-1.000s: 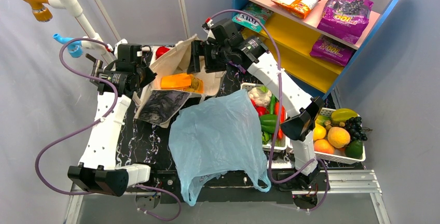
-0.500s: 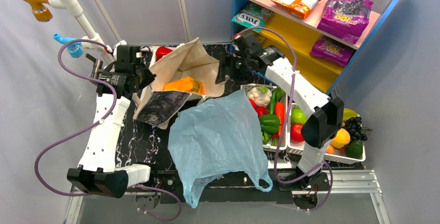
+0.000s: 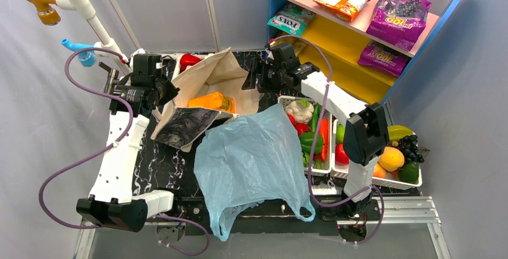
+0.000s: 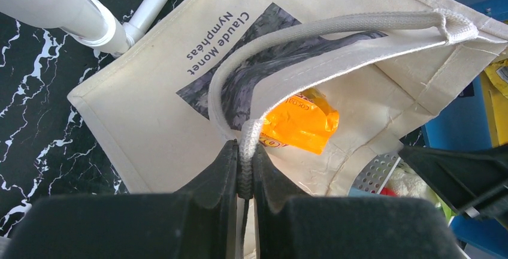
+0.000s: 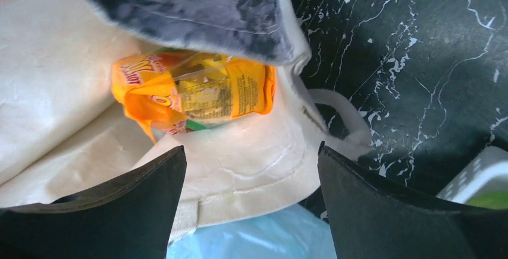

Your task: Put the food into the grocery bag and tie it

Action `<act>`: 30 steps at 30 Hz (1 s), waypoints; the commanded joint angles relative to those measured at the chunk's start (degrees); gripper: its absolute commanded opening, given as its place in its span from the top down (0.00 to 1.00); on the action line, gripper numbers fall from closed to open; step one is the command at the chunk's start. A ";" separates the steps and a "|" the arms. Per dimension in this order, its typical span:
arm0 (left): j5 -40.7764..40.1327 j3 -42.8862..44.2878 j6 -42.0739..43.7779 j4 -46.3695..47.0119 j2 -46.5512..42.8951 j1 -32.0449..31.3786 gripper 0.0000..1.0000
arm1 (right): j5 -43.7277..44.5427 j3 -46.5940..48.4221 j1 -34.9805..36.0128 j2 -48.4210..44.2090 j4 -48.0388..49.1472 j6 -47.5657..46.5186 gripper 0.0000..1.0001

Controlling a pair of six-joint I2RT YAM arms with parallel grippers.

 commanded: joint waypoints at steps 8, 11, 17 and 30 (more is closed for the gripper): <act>-1.48 0.49 0.36 0.27 -3.50 0.35 1.00 | 0.48 0.05 -0.14 4.45 6.26 -3.91 0.14; -1.92 0.64 0.64 -0.02 -3.60 0.40 1.00 | 2.65 -0.27 -0.13 3.37 4.83 -6.50 0.15; -2.44 0.93 1.02 -0.30 -3.61 0.38 1.00 | 6.35 -3.24 -0.20 -0.35 4.69 -13.29 0.11; -0.25 2.19 0.20 -0.98 -1.85 0.36 1.00 | -6.70 -0.32 -0.66 7.82 12.38 -8.38 0.20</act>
